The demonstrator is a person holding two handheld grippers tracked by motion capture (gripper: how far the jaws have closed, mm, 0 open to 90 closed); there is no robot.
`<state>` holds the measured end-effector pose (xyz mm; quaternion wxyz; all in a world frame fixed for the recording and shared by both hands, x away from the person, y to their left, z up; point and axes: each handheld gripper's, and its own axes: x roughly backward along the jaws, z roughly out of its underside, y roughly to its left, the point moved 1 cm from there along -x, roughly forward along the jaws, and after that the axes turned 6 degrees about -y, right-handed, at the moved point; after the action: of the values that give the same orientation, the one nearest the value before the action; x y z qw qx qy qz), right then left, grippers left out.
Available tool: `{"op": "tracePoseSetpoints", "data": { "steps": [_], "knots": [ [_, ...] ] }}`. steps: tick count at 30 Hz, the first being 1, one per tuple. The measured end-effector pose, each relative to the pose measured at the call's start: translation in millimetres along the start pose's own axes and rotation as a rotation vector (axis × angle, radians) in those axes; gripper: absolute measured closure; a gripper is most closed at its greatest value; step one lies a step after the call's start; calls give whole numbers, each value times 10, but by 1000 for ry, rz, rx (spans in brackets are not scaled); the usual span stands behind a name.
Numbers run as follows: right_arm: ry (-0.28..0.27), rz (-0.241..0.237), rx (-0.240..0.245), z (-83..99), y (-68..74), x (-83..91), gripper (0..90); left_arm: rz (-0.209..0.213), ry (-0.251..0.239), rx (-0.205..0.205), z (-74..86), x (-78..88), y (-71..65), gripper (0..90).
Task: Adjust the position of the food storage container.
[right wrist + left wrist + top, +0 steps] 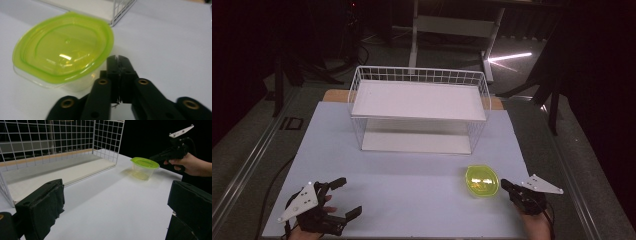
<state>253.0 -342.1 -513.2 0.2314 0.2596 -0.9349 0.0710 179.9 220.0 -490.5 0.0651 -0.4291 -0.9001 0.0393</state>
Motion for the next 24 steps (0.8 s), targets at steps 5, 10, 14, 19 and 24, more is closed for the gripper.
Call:
{"op": "tracePoseSetpoints", "data": {
  "steps": [5,10,14,19,24],
  "knots": [
    [66,-30,-7,103,54,-103,900,-1,0,-1,-1,-1,-1,17],
    [87,-54,2,123,104,-148,900,-2,5,2,7,-9,0,17],
    [94,-91,-3,117,158,-188,900,0,6,-2,5,-9,-5,18],
    [104,-127,2,111,226,-235,900,1,8,-3,7,-12,-3,18],
    [122,-189,33,76,368,-338,900,1,8,-4,8,-15,-5,17]
  ]
}}
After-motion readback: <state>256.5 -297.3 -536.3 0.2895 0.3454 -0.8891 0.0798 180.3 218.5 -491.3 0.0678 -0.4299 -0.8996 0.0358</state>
